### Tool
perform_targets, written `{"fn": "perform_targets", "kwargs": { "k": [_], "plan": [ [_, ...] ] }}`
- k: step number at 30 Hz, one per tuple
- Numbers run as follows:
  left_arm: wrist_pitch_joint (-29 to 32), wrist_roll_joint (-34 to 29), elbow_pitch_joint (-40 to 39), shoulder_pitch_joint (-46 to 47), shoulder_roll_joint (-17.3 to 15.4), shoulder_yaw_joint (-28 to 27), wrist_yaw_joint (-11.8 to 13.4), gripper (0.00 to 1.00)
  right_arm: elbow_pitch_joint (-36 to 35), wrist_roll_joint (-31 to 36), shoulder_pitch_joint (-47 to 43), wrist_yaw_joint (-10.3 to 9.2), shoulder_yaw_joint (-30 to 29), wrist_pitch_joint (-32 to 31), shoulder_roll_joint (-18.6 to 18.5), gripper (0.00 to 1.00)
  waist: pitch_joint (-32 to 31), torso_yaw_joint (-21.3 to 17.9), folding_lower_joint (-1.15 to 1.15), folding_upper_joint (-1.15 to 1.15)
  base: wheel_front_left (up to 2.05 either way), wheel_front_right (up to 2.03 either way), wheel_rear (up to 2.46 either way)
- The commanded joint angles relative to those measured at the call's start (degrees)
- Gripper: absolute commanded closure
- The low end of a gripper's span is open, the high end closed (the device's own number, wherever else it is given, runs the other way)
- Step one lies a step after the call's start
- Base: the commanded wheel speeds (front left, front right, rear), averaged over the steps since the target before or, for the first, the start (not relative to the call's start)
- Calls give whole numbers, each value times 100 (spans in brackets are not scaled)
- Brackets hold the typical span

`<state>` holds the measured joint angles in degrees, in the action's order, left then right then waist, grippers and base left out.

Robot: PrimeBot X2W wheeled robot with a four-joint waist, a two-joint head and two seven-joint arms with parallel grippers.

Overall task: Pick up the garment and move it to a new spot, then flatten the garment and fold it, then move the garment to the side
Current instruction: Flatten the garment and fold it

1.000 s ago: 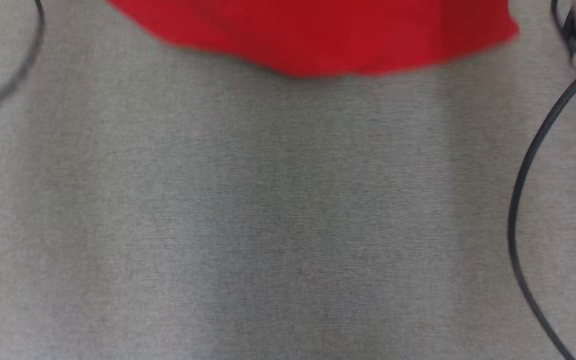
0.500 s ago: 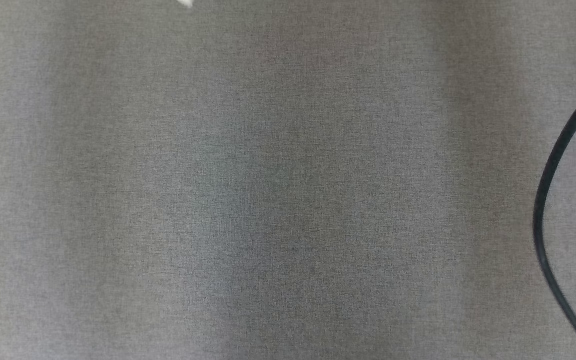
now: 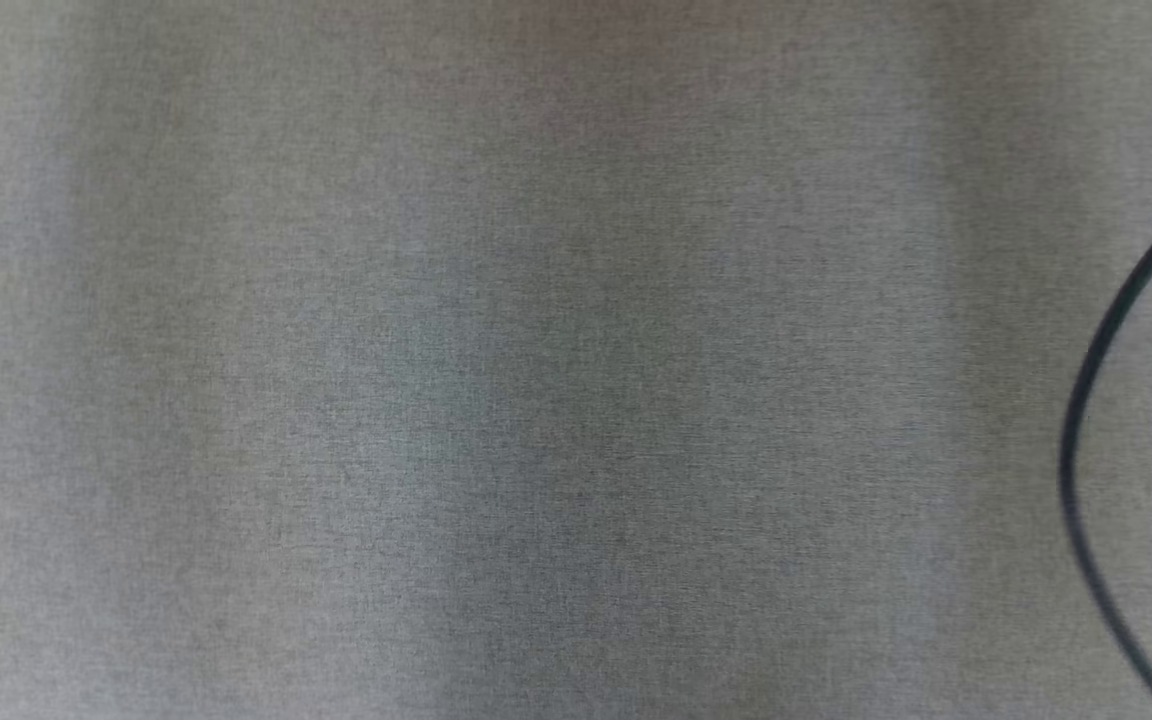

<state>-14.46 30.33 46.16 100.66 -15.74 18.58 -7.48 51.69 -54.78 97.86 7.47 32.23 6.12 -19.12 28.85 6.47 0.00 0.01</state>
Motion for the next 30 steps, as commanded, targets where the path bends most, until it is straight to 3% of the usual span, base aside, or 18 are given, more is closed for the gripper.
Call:
{"fn": "perform_targets", "kwargs": {
  "k": [1, 10, 19, 24, 30],
  "plan": [
    [-32, 72, -83, -302, -91, 62, 7, 100, -127, -151, -306, 4, 68, 72, -51, 100, -150, -97, 0, -1, 0, 0, 0],
    [-68, 456, -1249, -2582, -387, -151, 77, 100, -1245, -1018, -2448, 4, 643, 247, -454, 100, -1004, -359, 0, -1, 0, 0, 0],
    [-18, 867, -3226, -5430, -449, -400, 723, 100, -2213, -1524, -4427, 4, 904, 576, -875, 100, -1573, -410, 0, -1, 0, 0, 0],
    [-38, 1053, -4284, -6884, -228, -517, 1117, 100, -2612, -1675, -5451, 4, 906, 729, -1071, 100, -1779, -333, 0, -1, 0, 0, 0],
    [-61, 1094, -5058, -8172, 54, -540, 1408, 100, -2959, -1839, -6573, 4, 711, 835, -1175, 100, -1987, -223, 0, -1, 0, 0, 0]
  ]
}}
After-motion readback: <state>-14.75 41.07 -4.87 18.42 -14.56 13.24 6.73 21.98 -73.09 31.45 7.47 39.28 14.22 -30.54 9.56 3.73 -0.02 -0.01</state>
